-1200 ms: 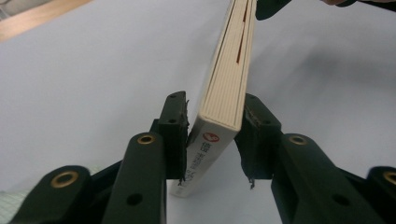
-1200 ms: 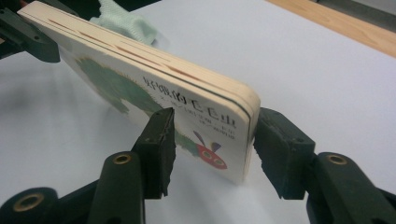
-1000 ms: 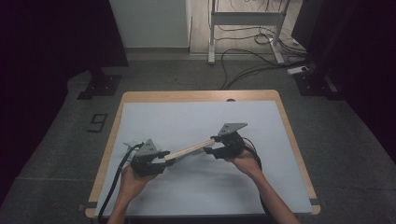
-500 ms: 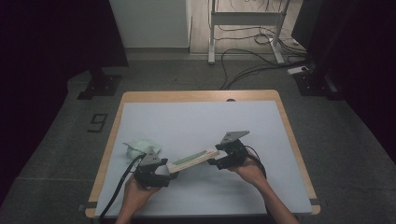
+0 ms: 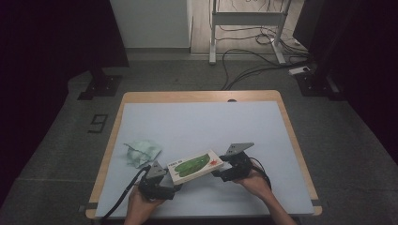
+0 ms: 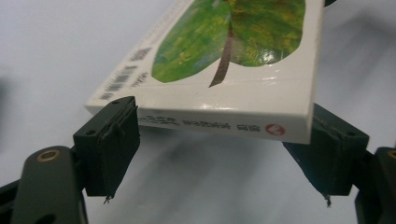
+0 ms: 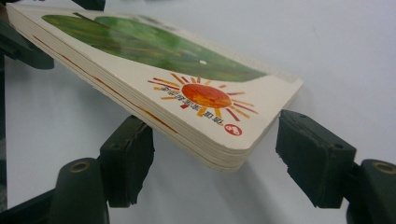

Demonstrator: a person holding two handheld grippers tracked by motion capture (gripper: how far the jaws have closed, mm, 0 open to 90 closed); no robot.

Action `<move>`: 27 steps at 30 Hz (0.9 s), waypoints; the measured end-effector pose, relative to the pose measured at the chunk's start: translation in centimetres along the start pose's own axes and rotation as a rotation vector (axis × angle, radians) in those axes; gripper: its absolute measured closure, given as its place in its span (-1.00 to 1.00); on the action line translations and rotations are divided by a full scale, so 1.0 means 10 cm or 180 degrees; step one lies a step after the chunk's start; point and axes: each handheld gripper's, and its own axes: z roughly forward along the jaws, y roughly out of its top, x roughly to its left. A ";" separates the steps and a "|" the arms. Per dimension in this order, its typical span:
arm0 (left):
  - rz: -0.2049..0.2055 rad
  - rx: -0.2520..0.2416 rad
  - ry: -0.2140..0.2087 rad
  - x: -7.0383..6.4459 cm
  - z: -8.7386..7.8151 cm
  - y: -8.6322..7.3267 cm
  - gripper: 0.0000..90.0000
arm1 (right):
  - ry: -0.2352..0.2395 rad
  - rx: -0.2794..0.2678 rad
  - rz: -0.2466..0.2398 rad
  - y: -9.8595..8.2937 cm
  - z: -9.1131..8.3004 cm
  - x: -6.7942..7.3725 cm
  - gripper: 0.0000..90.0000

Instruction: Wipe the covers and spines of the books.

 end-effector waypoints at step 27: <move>0.0078 0.0208 0.0075 -0.13 0.22 -0.22 -0.67 | -0.0014 0.0046 -0.0015 -0.38 0.07 0.07 -0.34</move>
